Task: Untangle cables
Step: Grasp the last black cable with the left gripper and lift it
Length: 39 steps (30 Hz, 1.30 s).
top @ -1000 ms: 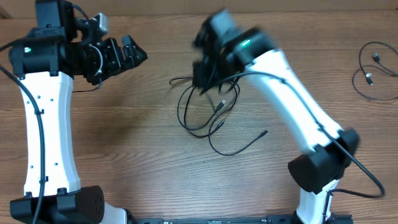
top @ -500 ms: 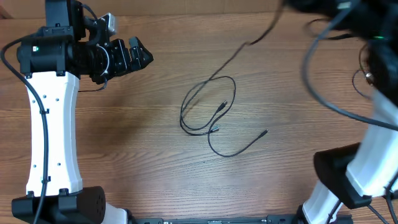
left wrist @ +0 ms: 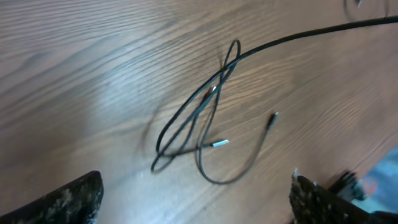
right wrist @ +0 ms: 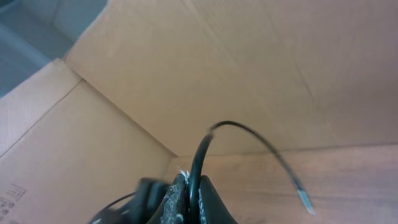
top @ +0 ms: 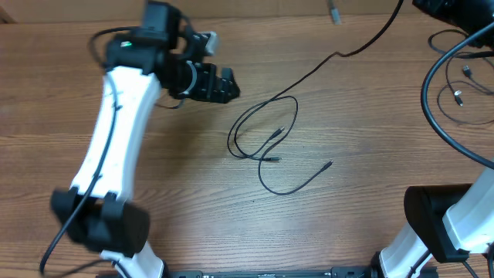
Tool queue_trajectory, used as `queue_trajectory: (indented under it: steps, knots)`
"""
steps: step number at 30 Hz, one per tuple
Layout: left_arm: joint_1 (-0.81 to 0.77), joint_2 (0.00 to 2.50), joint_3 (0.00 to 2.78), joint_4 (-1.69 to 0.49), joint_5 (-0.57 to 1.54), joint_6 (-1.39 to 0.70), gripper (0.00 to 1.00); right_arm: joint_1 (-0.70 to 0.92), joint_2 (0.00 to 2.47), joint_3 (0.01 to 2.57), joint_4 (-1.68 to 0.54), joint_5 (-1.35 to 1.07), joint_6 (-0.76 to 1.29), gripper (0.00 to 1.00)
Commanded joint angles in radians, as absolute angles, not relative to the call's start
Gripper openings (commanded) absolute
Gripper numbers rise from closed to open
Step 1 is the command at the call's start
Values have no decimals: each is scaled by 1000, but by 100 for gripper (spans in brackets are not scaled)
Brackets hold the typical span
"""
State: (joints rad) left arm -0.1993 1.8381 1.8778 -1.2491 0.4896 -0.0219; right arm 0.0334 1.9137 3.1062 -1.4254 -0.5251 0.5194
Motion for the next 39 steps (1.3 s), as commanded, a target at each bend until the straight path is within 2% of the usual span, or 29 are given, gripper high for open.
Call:
queue_trajectory:
  steps: [1,7,10,12,13,14,16,17,18,23,28,32,36,39]
  knots:
    - [-258,1965,1867,-1197,491,88,92,30,1898,3123,-1450,-542,496,4]
    - [-269,2108,1867,-1125,522,83,88,30,1898,3123,-1504,-540,463,4]
    - [-269,2162,1867,-1148,565,101,80,30,1898,3123,-1514,-525,463,4]
    - [-269,2184,1867,-1167,587,127,71,30,1898,3123,-1514,-517,462,4]
    - [-269,2191,1867,-1177,594,135,63,30,1898,3123,-1514,-516,462,4]
    - [-268,2191,1867,-1176,596,135,61,30,1898,3123,-1514,-515,462,4]
    - [-266,2190,1870,-1173,596,135,49,30,1898,3123,-1515,-514,458,4]
    - [-264,2190,1871,-1174,596,134,31,30,1898,3123,-1517,-514,453,4]
    - [-262,2190,1871,-1174,595,134,6,30,1898,3123,-1522,-514,445,4]
    - [-238,2189,1919,-1250,595,131,4,30,1898,3121,-1538,-460,441,4]
    - [-167,2136,2163,-1459,599,115,4,23,1888,3122,-1382,-444,446,3]
    - [-148,2056,2316,-1585,587,109,4,-17,1883,3122,-1262,-397,534,4]
    - [-148,1987,2363,-1670,453,101,4,-90,1883,3122,-1181,-327,656,4]
    - [-142,1956,2362,-1690,282,13,4,-162,1883,3122,-1176,-231,708,4]
